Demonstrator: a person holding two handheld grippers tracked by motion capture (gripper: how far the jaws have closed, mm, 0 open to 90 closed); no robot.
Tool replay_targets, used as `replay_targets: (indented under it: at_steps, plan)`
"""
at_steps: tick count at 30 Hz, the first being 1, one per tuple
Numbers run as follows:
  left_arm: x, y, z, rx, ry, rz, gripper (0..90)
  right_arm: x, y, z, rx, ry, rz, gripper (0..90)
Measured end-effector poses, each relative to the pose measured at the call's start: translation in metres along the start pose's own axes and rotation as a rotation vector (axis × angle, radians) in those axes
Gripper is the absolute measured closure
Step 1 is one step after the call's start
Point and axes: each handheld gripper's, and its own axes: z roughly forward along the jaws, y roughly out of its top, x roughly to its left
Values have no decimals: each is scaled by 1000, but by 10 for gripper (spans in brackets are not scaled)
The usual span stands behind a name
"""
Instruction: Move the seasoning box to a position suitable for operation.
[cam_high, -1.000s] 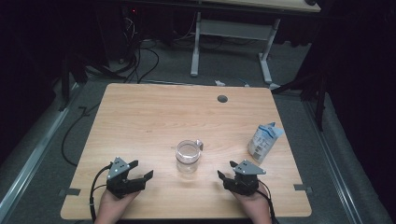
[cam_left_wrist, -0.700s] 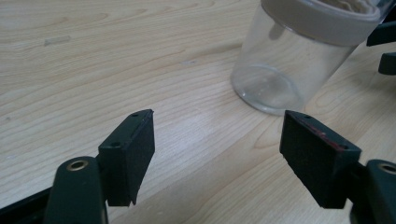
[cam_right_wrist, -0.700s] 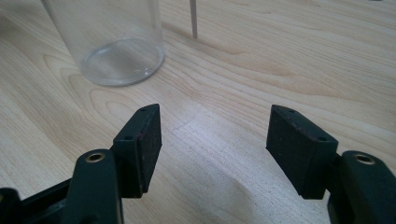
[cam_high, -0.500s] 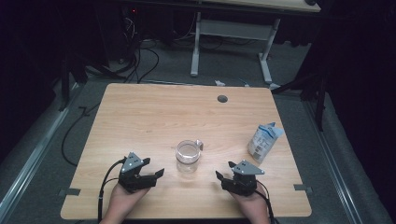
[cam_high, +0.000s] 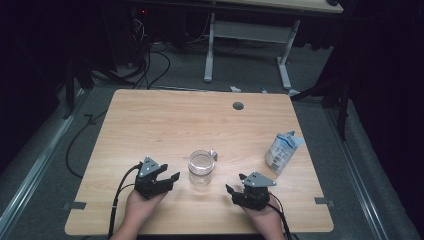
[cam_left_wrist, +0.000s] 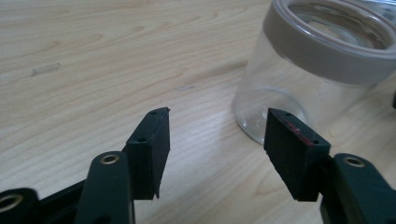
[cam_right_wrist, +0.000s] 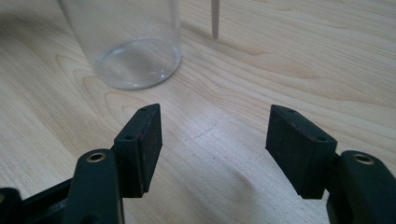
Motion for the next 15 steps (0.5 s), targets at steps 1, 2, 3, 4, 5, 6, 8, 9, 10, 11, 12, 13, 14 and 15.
replay_targets:
  at_steps: [1,2,3,4,5,6,8,9,10,11,12,13,14,15]
  plan:
    - [1,0,1,1,4,2,435,-2,0,0,-1,1,3,364]
    - [2,0,4,-2,7,2,448,-2,0,-1,-2,0,10,363]
    - [2,0,5,0,8,7,462,-3,0,-1,1,-2,13,363]
    - [2,0,8,3,14,20,478,-4,0,-1,1,-5,15,363]
    - [1,-1,10,2,18,25,495,-5,0,0,5,-8,16,363]
    - [0,-1,12,3,16,33,523,-5,0,0,6,-9,15,363]
    - [-2,0,16,0,3,27,553,-6,0,0,11,-10,18,363]
    - [-4,0,18,-3,-3,27,572,-6,0,0,12,-10,22,363]
    - [-5,0,20,-11,-2,38,597,-6,0,0,14,-11,23,367]
    - [-6,-1,22,-18,-3,39,619,-6,-1,0,14,-6,21,387]
    - [-6,-1,24,-19,-5,43,642,-6,-1,1,16,-1,23,404]
    - [-7,-1,27,-25,-8,40,676,-6,-1,1,17,3,22,406]
    - [-8,-2,29,-30,-9,39,778,-5,-1,2,17,4,32,408]
    - [19,14,7,367,0,509,778,-5,-1,2,17,4,32,415]
